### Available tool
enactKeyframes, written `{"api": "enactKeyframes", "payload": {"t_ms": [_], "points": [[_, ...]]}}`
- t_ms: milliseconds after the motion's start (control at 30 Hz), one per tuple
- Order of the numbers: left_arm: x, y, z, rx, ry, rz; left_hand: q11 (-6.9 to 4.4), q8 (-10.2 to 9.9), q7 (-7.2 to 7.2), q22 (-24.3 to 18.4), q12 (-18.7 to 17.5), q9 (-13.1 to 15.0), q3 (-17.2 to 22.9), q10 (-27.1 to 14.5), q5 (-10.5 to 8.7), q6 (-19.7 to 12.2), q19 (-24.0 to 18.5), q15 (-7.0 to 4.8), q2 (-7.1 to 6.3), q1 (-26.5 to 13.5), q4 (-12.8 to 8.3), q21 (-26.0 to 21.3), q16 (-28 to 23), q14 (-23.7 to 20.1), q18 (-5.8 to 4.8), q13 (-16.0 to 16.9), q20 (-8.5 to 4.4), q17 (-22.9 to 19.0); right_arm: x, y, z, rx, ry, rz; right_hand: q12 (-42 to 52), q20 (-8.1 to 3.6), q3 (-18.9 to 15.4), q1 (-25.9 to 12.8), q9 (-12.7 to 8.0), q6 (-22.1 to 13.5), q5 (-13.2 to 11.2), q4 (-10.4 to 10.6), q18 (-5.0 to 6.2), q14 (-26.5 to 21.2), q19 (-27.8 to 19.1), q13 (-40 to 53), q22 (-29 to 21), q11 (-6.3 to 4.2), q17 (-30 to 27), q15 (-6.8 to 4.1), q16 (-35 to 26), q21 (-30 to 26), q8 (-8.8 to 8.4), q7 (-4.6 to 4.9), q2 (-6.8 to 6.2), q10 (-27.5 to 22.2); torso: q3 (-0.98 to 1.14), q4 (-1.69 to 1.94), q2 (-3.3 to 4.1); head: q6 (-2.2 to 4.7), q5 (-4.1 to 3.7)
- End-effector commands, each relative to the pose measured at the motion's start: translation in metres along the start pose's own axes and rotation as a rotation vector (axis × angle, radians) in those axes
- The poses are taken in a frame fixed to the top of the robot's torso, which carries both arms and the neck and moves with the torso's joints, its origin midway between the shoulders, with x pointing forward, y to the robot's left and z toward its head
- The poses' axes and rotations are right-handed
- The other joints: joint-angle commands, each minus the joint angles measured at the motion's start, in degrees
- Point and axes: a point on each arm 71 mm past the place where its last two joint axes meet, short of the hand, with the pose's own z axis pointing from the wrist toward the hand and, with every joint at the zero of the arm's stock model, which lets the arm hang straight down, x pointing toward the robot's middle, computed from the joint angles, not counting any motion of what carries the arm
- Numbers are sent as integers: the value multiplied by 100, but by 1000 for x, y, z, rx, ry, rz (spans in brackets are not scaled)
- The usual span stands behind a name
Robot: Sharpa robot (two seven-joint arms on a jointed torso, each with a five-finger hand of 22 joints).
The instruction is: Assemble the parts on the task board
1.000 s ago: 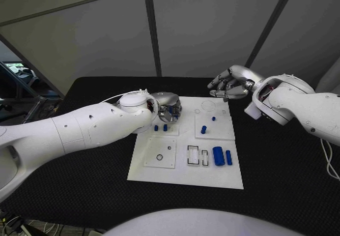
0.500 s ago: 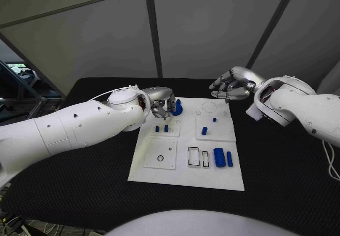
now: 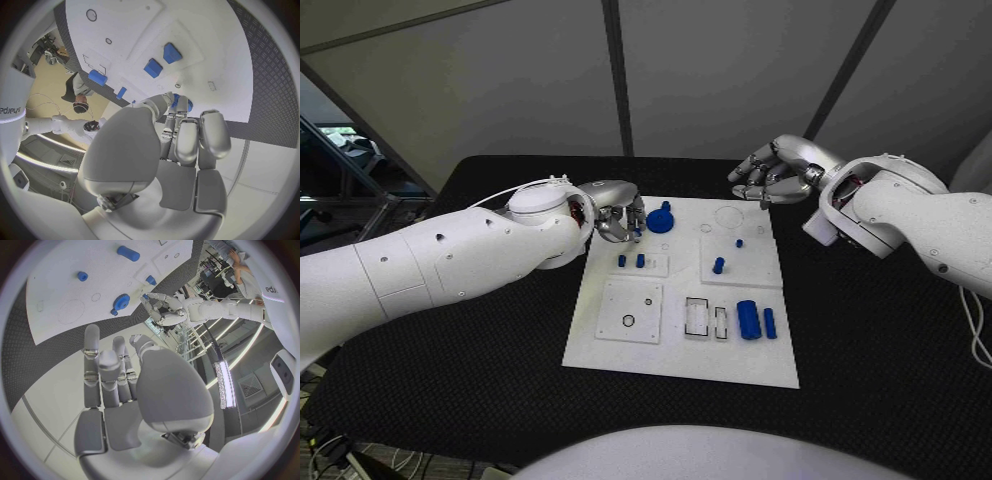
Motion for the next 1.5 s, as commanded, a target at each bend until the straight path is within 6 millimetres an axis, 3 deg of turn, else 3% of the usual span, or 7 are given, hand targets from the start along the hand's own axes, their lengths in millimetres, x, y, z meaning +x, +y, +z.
{"api": "enactKeyframes", "payload": {"t_ms": [33, 800, 1500], "points": [[2, 0, 0, -10, 17, -8, -4, -47, 5, 280, -44, -10, -26, 51, -18, 47, 28, -37, -11, -66, -18, -7, 20, 39, -656, -10, -9, -15, -1, 1, 0, -7, 2, -3, -33, -13, 44, 0, 7, 33, 29, 0, 32, 35, 43, -6, -10, 7, -3, 2, -14, -39, 37, 12, -50, 43, 8, -5, -3, -8, -5], [9, 1, 5, -17, 59, -5, -5, -79, 1, 271, -87, -12, -46, 68, -59, 54, 19, -37, -26, -108, -17, -30, 12, 31, -651, -18, -8, -47, -2, -1, -1, -3, 0, -5, -34, -14, 48, -1, 7, 34, 29, -2, 32, 38, 46, -11, -12, 6, 1, 2, -14, -43, 38, 11, -51, 46, -2, -6, -3, -20, -24], [13, 5, 6, -34, 79, -3, -3, -143, -14, 249, -166, -21, -101, 67, -87, 40, -2, -34, -50, -196, 3, -83, -2, 10, -642, -34, -5, -95, -2, 0, -1, -5, 0, -5, -36, -16, 54, -1, 7, 36, 29, -6, 31, 40, 52, -20, -16, 5, -1, 0, -24, -50, 41, 10, -55, 52, 5, -7, -1, -26, -19]]}}
